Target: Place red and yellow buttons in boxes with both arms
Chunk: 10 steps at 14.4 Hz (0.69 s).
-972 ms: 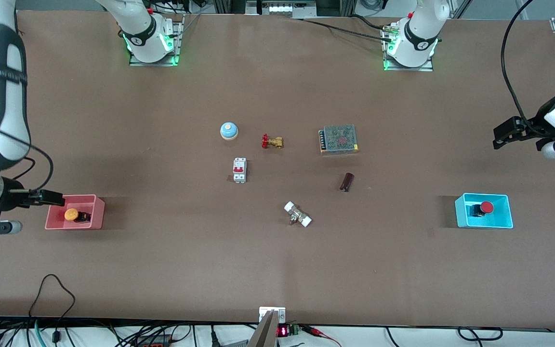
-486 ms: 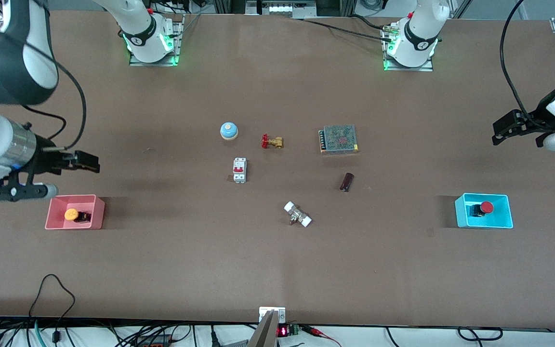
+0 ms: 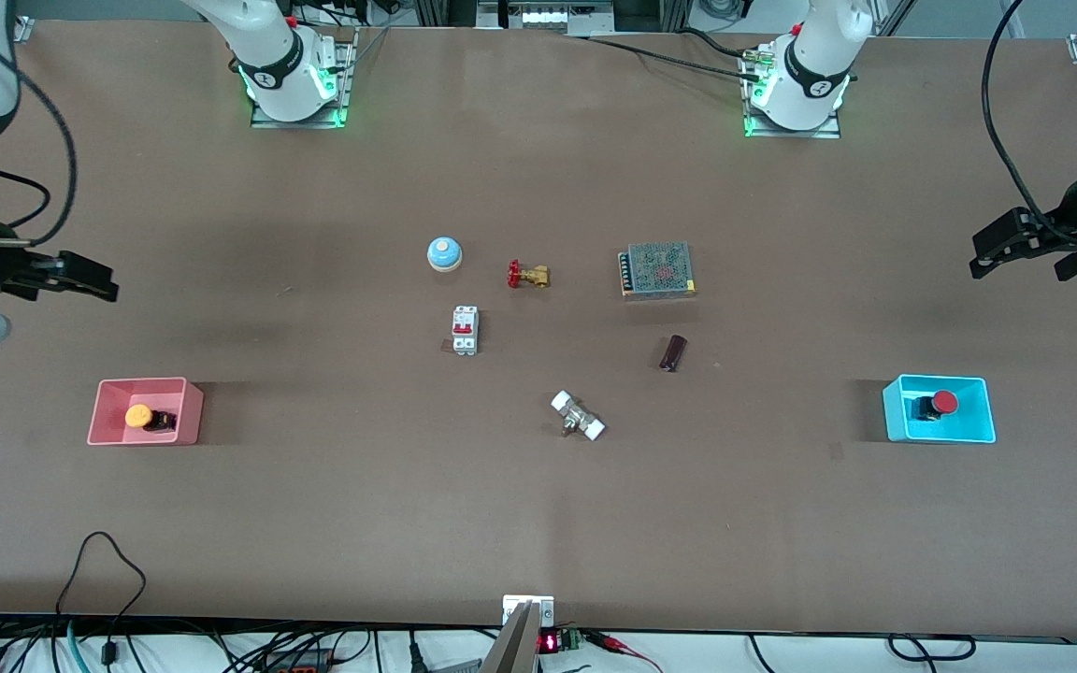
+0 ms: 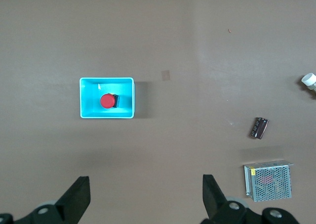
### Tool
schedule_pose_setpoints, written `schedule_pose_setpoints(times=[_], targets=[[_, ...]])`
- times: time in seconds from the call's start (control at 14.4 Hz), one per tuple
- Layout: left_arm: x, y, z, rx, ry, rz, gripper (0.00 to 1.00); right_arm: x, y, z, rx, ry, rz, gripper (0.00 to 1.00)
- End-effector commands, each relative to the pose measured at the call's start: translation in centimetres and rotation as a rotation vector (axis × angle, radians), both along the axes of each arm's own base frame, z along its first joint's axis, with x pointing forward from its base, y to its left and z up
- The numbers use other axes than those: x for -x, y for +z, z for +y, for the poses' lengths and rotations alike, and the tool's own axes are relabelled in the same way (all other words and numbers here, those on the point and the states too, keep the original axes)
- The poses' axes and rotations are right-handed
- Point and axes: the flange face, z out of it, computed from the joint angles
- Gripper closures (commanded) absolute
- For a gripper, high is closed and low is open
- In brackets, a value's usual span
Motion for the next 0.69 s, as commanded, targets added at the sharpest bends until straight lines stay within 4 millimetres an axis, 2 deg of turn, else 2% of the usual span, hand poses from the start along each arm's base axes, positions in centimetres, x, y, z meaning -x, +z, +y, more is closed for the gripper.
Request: schedule_pose_setpoints(times=[0.0,0.21,0.62], targets=[[0.7,1.2,0.1,0.015,0.007,-0.025,0.00,3.7,0.3,-1.3,-0.015,0.004,0.007,0.00],[0.8,1.3,-0.1,0.015,0.004,-0.026,0.00,6.0,0.7,-1.4,-0.011,0.017,-0.018,0.00],[0.9,1.6,-0.3,0.022,0.002,-0.031,0.00,6.6,1.8,-1.2,-0.015,0.021,-0.024,0.00]])
